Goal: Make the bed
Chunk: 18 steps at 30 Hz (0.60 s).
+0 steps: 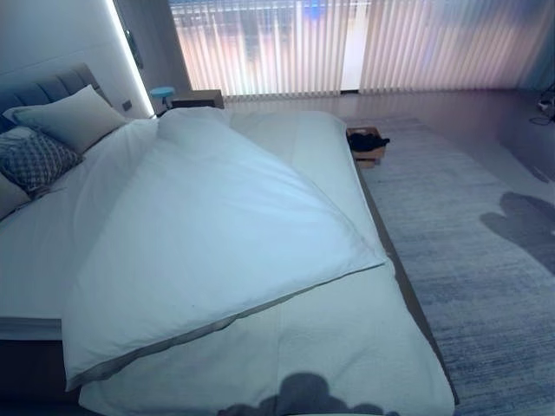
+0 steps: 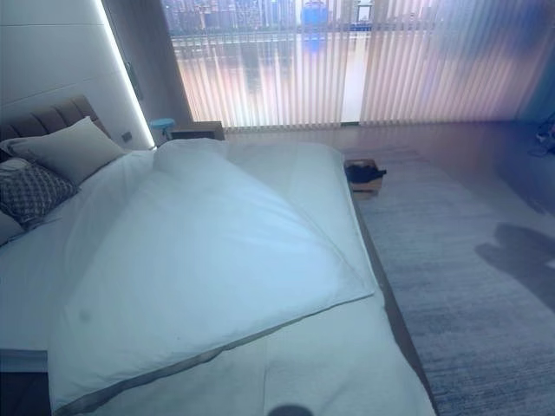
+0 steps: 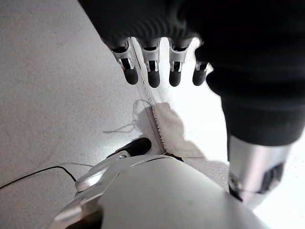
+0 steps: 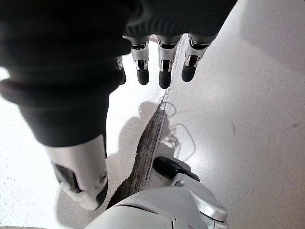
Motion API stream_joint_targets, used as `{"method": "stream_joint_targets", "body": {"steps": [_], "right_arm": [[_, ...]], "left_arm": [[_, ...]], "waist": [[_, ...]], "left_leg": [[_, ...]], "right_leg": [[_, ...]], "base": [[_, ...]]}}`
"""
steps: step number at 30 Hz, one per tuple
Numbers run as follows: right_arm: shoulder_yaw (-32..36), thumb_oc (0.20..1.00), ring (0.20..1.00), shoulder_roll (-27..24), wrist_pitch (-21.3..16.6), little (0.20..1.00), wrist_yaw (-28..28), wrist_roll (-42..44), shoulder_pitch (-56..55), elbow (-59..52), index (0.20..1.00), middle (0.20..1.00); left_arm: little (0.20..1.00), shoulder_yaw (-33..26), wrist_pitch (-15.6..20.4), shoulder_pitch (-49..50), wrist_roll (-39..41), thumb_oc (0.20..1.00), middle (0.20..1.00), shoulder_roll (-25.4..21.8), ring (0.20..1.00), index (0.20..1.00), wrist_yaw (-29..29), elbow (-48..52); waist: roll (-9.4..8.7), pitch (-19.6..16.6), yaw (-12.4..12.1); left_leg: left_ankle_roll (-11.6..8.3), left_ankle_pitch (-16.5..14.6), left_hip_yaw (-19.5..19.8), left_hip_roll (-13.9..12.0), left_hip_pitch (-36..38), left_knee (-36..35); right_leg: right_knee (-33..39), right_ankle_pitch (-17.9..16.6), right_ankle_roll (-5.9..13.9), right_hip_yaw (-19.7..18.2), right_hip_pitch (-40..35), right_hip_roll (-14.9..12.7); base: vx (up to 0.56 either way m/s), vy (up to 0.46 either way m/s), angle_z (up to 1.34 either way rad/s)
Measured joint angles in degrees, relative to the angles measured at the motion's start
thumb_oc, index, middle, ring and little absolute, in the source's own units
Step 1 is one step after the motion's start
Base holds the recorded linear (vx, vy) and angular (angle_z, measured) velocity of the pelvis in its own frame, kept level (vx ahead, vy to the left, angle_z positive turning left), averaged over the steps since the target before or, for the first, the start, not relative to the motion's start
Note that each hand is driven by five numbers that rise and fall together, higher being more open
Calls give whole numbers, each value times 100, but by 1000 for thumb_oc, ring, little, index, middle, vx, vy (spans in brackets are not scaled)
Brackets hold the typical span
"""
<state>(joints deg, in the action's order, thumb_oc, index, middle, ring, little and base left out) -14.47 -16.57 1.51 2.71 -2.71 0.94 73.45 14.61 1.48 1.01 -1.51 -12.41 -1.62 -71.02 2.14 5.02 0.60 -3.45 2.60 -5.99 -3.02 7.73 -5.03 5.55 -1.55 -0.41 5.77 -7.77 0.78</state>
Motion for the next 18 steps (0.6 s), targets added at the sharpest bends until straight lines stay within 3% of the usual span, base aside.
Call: {"method": "stream_joint_targets", "body": {"steps": [18], "right_arm": [[29,1000,1000,0,1,1000,-8,9,-15,31,1000,1000]], "left_arm": [[1000,-199,-11,67,173,1000,1000,26,1000,1000,-3,-10]], "waist": [[-11,2,-7]], "left_leg": [[0,0,9,0,-15,-3]], "right_leg": [[0,0,0,10,8,-1]], "base": [[2,0,0]]}}
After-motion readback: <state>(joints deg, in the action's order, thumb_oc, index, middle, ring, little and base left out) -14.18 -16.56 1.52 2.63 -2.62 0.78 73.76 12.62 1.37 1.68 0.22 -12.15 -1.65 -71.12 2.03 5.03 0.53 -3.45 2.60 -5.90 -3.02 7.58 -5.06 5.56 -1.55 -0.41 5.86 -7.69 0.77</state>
